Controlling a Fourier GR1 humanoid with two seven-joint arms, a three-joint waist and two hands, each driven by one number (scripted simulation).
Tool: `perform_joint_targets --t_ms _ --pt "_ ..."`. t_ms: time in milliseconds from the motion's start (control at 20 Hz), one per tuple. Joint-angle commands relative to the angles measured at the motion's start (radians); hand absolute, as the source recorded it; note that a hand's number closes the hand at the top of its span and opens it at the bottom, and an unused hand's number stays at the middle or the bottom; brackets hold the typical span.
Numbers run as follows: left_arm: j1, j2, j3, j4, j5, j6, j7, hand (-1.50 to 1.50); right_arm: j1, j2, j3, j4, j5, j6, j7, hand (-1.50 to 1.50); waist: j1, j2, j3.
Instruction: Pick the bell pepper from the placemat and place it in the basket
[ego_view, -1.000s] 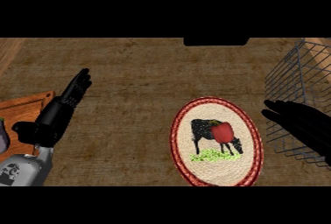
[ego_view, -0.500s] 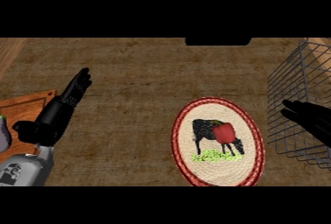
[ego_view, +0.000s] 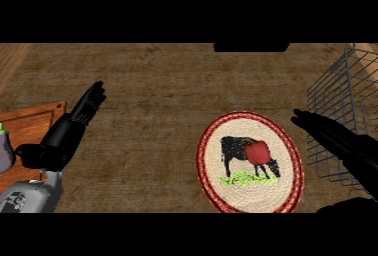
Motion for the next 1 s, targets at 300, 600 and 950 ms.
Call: perform_joint_targets --t_ms 300,600,950 --pt "-0.047 -0.033 0.075 0.02 -0.007 -0.083 0.034 0.0 -0.114 0.118 0.032 0.3 0.218 -0.133 -0.184 -1.5 -0.001 0.001 0.0" --pt "-0.003 -0.041 0.083 -0.049 -0.029 -0.093 0.076 0.0 -0.073 0.225 0.126 0.275 0.309 -0.19 -0.171 -1.5 0.001 -0.001 0.0" --pt "0.047 -0.079 0.104 -0.069 -0.091 -0.117 0.053 0.0 0.028 0.178 0.026 0.217 0.243 -0.126 -0.326 -1.5 -0.005 -0.002 0.0"
